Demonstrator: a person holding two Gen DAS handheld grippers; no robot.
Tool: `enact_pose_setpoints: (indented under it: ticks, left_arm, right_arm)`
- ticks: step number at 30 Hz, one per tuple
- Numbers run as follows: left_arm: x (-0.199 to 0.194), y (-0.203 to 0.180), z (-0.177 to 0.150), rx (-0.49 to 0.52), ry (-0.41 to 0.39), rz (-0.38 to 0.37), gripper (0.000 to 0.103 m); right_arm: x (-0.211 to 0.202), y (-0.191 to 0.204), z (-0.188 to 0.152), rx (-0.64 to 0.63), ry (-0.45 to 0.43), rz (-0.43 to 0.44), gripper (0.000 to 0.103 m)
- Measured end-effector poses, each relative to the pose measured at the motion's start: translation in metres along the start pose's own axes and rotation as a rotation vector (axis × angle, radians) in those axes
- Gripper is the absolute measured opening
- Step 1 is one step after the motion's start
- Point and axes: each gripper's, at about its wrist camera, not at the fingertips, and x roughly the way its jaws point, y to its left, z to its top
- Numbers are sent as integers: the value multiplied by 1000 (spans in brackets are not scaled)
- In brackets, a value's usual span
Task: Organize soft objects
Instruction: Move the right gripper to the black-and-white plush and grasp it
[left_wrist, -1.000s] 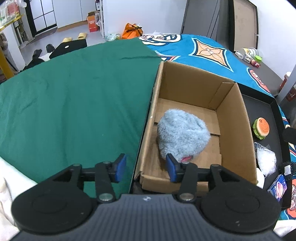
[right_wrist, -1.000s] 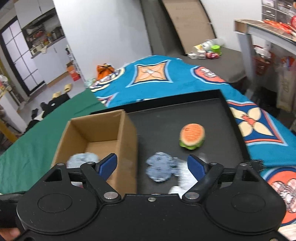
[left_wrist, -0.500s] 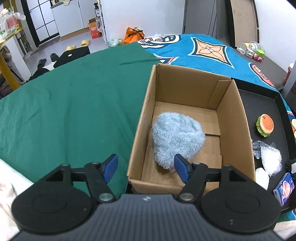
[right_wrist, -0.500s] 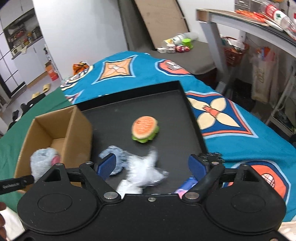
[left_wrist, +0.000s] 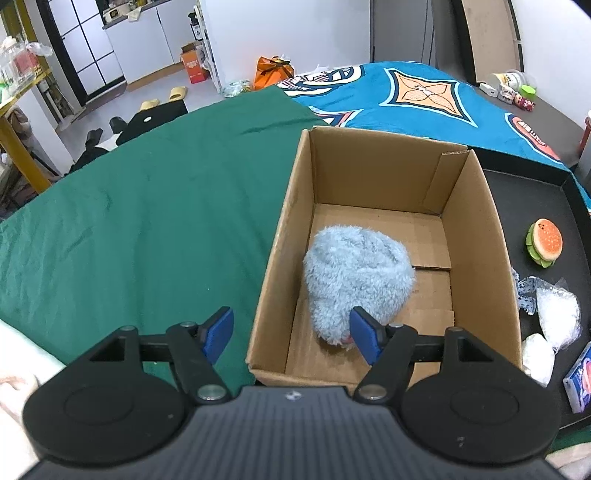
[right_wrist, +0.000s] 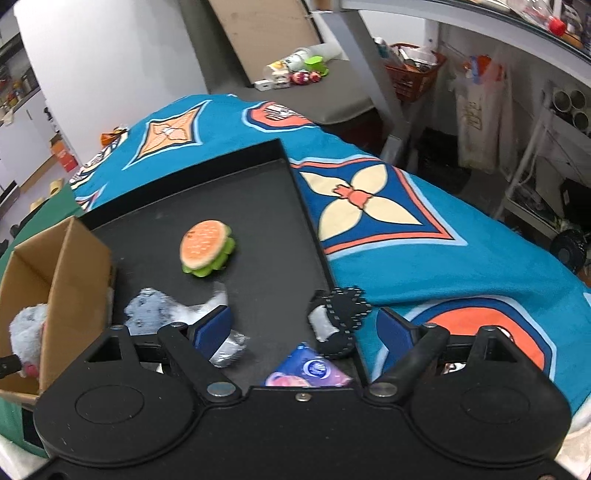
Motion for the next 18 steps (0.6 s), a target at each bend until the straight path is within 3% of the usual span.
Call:
enact_pose_setpoints:
  ticks: [14,18]
  left_arm:
    - [4,-8,1,24,-2,32,76]
    - [4,-7,2,21,-2,26,76]
  right_arm:
    - [25,-26,-3,56,41,-42,85]
    - [37,-26,-4,52,61,-67,79]
